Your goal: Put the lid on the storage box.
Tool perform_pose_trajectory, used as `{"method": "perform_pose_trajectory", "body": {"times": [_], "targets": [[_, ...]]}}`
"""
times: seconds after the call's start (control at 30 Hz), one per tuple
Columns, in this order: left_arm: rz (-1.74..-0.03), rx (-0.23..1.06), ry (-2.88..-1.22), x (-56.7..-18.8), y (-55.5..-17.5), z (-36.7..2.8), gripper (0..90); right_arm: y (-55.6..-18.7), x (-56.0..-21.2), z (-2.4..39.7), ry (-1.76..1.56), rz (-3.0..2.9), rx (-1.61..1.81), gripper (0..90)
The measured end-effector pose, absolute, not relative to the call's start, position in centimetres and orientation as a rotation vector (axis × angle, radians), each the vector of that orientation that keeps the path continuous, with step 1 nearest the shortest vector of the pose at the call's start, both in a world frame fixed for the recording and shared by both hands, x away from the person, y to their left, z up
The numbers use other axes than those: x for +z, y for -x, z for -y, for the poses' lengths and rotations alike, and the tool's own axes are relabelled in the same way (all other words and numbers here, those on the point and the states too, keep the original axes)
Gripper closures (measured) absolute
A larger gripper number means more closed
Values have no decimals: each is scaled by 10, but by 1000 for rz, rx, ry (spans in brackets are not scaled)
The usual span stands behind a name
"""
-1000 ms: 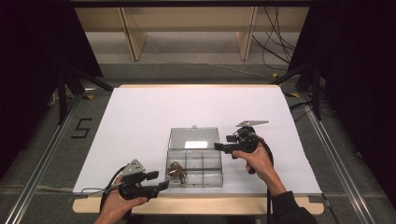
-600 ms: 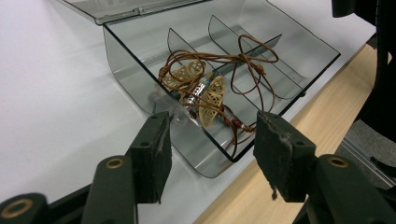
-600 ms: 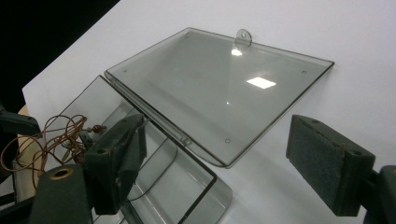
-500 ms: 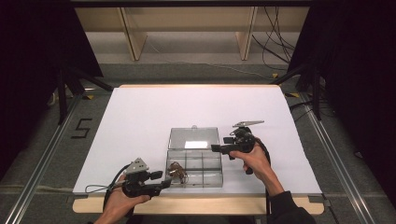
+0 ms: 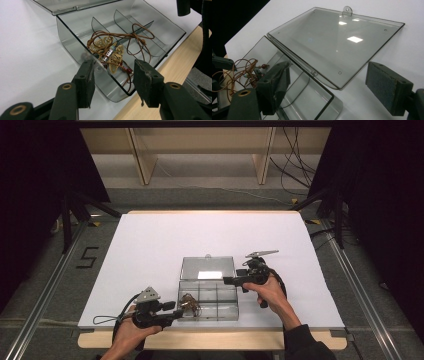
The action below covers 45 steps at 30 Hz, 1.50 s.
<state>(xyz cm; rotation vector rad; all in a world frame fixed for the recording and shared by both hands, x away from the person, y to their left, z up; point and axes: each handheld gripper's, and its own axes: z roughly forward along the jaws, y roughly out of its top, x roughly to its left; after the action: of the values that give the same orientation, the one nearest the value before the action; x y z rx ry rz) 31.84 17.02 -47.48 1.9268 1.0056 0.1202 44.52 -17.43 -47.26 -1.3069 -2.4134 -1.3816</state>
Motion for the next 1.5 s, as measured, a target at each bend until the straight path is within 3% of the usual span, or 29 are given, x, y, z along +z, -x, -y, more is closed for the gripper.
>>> {"method": "perform_pose_trajectory", "body": {"times": [1.13,1.5], "targets": [[-1032,132,-1974,-482,-328,-166,569,-448,-484,167,1319,2376,-1343,197],[-1032,147,-1972,-481,-327,-164,569,-450,-483,169,1328,2348,-1403,260]]}}
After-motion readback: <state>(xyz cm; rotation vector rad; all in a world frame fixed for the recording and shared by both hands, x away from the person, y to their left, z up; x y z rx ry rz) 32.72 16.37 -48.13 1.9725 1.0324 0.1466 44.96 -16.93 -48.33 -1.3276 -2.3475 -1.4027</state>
